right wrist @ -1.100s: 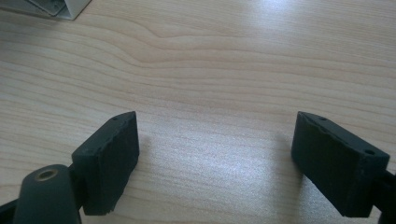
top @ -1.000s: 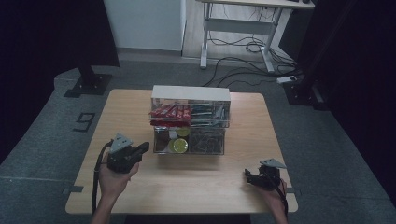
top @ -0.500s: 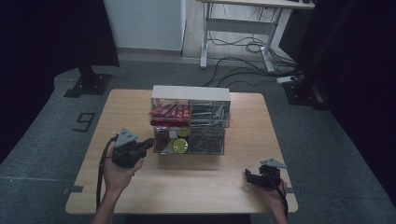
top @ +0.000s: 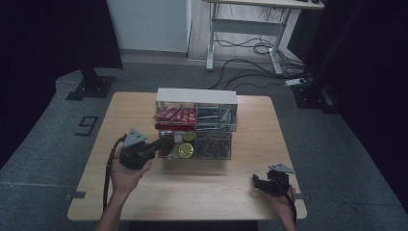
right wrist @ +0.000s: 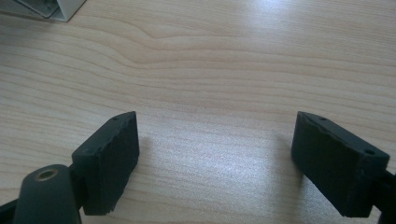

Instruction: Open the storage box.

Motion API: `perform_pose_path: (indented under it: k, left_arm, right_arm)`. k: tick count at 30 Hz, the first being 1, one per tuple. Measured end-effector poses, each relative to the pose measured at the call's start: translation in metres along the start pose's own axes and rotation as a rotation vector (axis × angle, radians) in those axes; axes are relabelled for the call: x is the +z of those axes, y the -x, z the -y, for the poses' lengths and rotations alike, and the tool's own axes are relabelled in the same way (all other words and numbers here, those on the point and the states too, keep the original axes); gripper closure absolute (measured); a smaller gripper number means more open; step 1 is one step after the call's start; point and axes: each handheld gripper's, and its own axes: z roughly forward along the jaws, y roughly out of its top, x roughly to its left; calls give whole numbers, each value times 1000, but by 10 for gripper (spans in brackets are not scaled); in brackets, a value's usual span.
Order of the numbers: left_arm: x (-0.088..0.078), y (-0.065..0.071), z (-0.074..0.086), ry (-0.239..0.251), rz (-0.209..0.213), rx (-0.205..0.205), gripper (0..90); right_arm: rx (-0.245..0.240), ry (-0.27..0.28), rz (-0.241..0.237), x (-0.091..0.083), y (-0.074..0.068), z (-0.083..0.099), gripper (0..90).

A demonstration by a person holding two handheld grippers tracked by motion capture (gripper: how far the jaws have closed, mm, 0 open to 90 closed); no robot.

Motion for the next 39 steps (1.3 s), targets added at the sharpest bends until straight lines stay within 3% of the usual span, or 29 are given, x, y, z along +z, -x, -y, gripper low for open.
perform_pose_path:
  k: [39]
  left_arm:
    - [21, 14, -37, -2, 44, 28, 900]
  right_arm:
    - [2, 2, 3, 0, 0, 0, 162]
